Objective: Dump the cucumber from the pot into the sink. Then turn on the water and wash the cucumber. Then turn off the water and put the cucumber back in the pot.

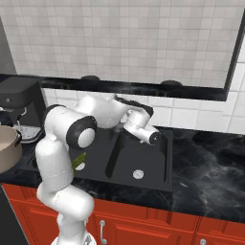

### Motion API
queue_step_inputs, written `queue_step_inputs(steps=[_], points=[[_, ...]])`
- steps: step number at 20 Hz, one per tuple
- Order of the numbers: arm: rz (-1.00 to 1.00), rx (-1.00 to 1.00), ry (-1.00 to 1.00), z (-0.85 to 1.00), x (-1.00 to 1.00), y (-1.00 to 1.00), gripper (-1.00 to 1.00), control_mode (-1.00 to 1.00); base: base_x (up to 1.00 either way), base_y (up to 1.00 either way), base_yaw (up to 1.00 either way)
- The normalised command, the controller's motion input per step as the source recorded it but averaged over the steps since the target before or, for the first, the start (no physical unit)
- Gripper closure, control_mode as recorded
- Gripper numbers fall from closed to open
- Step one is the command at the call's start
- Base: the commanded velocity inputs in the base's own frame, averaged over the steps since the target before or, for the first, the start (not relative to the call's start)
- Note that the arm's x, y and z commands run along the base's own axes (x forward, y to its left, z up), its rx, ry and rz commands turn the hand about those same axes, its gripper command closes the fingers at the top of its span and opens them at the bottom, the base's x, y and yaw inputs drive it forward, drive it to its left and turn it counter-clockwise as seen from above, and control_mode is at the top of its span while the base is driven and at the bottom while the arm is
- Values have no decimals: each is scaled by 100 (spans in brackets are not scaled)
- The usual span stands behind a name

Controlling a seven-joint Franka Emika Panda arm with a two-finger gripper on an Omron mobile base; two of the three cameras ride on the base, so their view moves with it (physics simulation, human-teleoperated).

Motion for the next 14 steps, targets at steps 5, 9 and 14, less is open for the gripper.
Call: queue_step_inputs(steps=[5,9,14], points=[[-20,-14,-6,72,-91,0,-100,-100,0,0,0],[-20,-12,1,88,-68,-1,-100,-100,0,0,0],[-18,-10,14,100,-71,-4,-100,-100,0,0,0]])
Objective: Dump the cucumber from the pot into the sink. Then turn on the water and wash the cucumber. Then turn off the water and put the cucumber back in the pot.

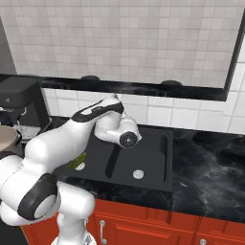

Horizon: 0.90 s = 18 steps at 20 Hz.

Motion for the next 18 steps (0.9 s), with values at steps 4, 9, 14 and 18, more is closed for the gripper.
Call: queue_step_inputs(steps=[4,9,14,18], points=[[-20,-9,25,90,-89,-10,-100,-100,0,0,0],[-17,-9,40,86,-84,-13,-100,-100,0,0,0],[-10,-16,51,98,-63,-1,-100,-100,0,0,0],[-8,-18,51,100,-51,0,-100,-100,0,0,0]])
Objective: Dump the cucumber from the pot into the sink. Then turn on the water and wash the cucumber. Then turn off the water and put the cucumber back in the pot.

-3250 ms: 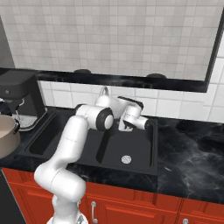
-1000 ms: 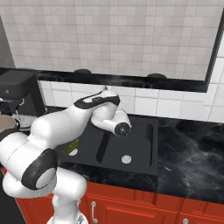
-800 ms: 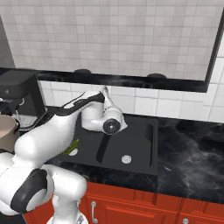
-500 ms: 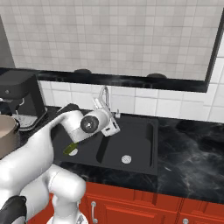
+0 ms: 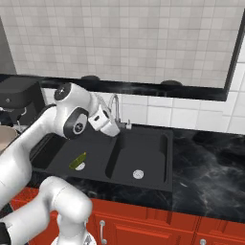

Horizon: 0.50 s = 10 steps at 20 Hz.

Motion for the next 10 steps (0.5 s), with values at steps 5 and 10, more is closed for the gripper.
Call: queue_step_inputs(steps=[5,10], points=[[-1,-15,29,50,-46,3,-100,-100,0,0,0],[17,-1,-1,-2,-35,20,-100,-100,0,0,0]])
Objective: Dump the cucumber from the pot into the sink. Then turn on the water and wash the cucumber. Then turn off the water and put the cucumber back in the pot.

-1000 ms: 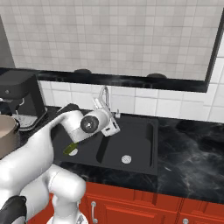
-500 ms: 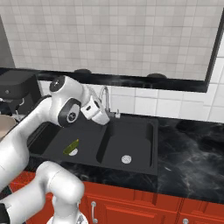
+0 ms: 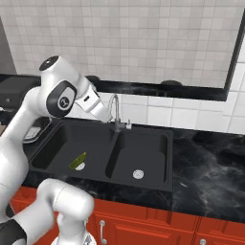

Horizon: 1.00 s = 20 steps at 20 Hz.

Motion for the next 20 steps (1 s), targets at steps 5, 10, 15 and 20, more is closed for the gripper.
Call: queue_step_inputs(steps=[5,10,15,20], points=[[34,0,-1,-33,-2,53,-100,-100,0,0,0],[32,0,8,-26,9,71,-100,-100,0,0,0],[20,1,16,-11,16,55,-100,-100,0,0,0],[13,2,18,-6,19,42,-100,-100,0,0,0]])
